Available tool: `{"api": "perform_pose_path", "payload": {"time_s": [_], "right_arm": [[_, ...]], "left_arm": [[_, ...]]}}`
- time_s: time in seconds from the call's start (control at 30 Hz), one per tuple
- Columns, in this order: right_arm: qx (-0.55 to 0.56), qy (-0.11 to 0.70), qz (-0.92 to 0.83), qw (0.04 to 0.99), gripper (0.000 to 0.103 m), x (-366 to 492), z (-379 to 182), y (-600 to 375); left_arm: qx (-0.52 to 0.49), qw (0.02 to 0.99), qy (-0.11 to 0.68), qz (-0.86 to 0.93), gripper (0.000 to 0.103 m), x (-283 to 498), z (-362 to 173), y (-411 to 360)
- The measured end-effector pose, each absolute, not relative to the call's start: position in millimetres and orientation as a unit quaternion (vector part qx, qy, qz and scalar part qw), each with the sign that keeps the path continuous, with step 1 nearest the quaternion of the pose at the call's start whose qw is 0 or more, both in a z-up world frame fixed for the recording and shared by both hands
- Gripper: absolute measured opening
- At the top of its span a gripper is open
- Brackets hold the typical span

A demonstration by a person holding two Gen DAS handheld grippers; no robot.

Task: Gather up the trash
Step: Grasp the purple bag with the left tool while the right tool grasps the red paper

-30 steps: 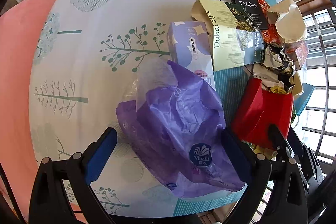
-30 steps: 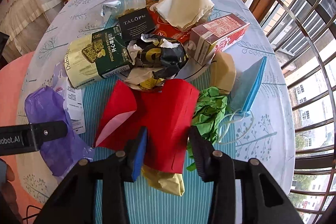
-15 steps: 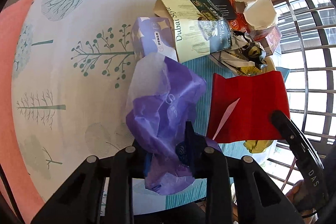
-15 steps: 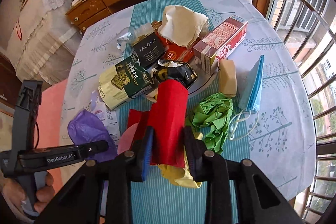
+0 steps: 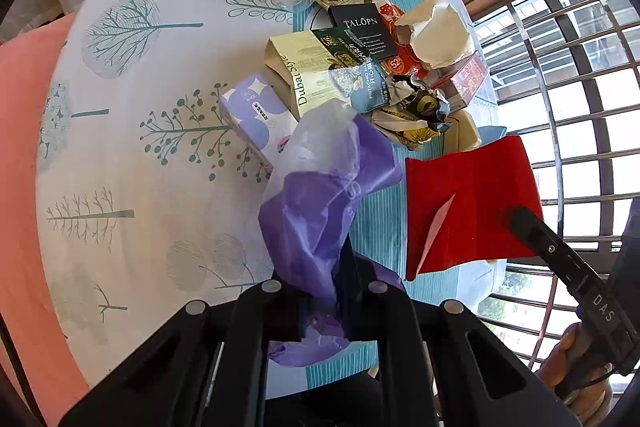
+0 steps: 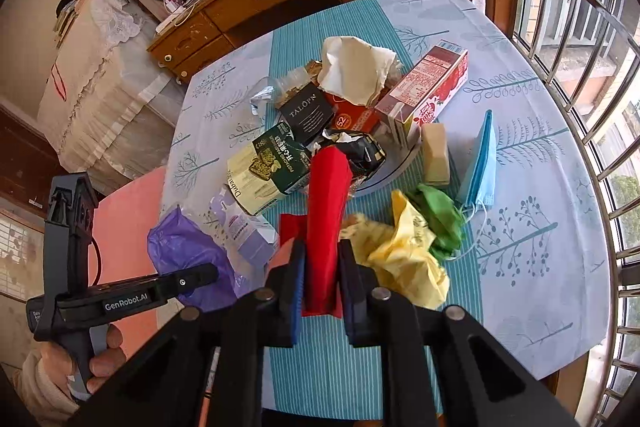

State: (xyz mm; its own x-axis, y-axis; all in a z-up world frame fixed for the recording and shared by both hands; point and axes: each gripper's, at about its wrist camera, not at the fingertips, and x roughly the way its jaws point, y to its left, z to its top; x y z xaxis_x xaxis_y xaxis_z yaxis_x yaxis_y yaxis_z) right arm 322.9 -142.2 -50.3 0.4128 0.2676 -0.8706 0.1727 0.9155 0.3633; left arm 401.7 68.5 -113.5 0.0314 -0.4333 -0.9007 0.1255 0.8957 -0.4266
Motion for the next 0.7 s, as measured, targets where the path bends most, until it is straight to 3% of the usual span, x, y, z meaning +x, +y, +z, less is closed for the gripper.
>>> {"api": "perform_pose_path", "payload": {"time_s": [0.7], "right_arm": [[0.208, 0.503, 0.101, 0.833, 0.011, 262.4, -9.3, -147.9]], "left_arm": [[-0.128, 0.746, 0.619, -0.209, 0.009, 325.3, -54.6, 87.0]]}}
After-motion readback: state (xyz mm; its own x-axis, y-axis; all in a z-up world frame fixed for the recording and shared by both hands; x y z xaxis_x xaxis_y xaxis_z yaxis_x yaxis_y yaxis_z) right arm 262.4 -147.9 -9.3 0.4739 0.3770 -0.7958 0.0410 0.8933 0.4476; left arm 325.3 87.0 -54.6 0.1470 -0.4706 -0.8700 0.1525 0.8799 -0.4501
